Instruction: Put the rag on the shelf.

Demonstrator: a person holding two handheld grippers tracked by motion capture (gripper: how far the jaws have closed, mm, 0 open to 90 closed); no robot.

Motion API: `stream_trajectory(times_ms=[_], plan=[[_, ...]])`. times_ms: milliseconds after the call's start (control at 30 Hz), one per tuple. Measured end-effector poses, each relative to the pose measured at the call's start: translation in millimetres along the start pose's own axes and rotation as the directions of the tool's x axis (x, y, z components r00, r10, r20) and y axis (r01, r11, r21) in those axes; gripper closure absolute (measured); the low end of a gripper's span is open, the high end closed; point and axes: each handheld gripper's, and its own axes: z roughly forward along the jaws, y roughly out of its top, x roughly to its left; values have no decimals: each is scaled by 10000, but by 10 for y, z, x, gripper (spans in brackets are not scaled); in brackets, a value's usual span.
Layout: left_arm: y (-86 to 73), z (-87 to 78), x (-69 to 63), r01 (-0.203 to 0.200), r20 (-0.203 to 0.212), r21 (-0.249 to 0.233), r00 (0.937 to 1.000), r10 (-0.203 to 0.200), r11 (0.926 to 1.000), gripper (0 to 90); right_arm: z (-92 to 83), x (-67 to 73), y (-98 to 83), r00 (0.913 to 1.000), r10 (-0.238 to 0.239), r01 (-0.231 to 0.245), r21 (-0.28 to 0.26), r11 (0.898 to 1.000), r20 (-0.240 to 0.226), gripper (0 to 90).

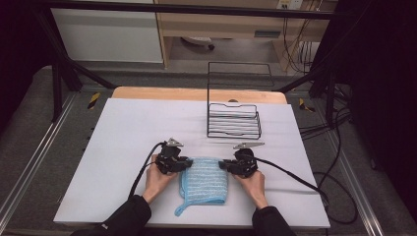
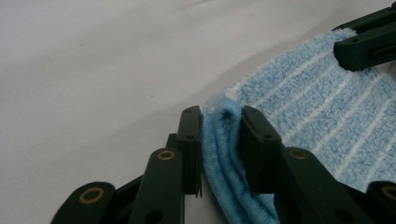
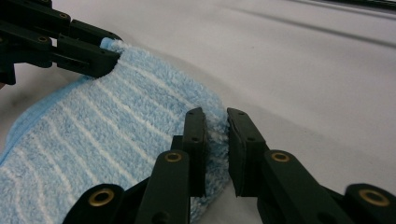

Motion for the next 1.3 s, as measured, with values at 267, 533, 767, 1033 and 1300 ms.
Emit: stream_trajectory(times_ms=[267,533,767,1033,1300], plan=[[-1,-29,0,95,24,-151,10000,-95,9998,735,-51,1,19,9998,67,-69,-97,9999,-200,814],[12,-110,-12,232,135,-445,9997,-226,9987,752,-150,30,48,9990,42,-63,-496,9988,-438,817],[33,-280,-45,285,339,-1086,9991,-250,9937,758,-262,71,66,9978,-93,27,-1002,9950,-661,817],[59,-450,-129,161,404,-1760,9991,-91,9843,759,-438,141,93,9958,-410,262,-1734,9845,-824,821],[96,-607,-232,-16,441,-2352,9990,124,9719,762,-602,223,139,9933,-979,807,-2397,9675,-608,822]])
